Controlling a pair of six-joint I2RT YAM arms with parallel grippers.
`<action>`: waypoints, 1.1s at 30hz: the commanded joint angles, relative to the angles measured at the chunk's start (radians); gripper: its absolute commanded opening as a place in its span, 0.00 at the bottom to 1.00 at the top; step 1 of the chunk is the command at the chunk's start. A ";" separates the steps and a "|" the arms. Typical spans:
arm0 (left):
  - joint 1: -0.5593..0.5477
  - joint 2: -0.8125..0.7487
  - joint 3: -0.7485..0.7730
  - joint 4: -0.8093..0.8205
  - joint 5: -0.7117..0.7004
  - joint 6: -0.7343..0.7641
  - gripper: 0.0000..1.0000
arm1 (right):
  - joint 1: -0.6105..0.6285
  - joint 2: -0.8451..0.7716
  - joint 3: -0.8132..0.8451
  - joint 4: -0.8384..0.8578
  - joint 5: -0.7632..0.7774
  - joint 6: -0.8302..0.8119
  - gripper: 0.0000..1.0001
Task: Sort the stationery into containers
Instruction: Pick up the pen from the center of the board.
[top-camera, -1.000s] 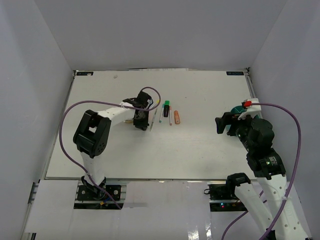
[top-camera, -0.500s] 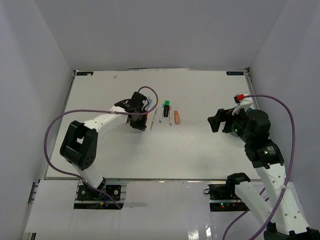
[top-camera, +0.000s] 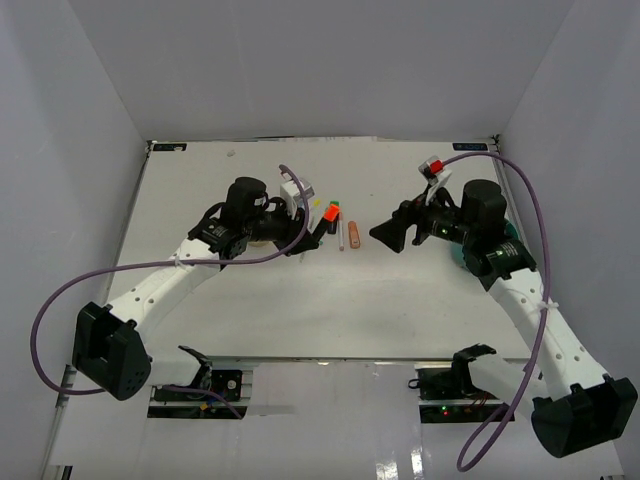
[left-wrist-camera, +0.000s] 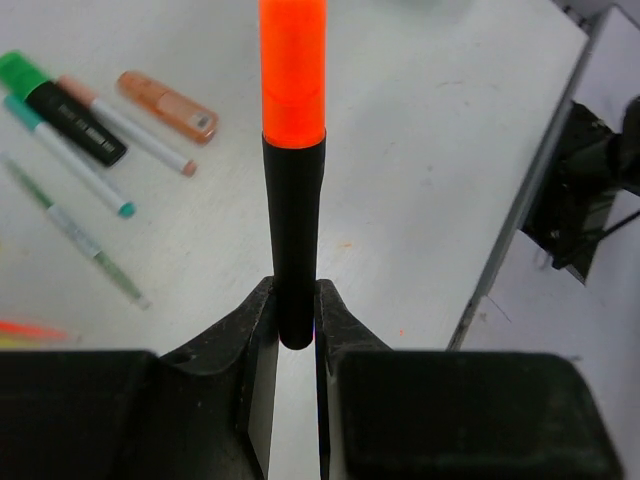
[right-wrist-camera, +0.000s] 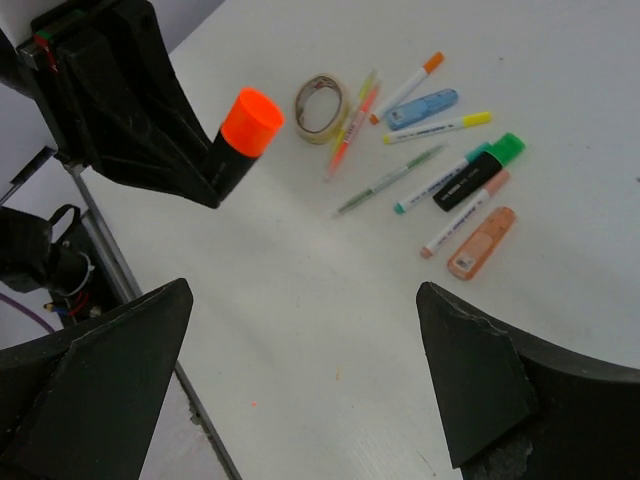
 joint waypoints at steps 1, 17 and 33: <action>-0.005 -0.033 -0.017 0.095 0.276 0.076 0.00 | 0.044 0.051 0.086 0.135 -0.147 0.008 1.00; -0.005 -0.024 -0.005 0.092 0.454 0.121 0.00 | 0.168 0.233 0.182 0.164 -0.323 -0.140 0.79; -0.005 -0.007 0.016 0.084 0.519 0.110 0.00 | 0.207 0.263 0.195 0.147 -0.324 -0.160 0.35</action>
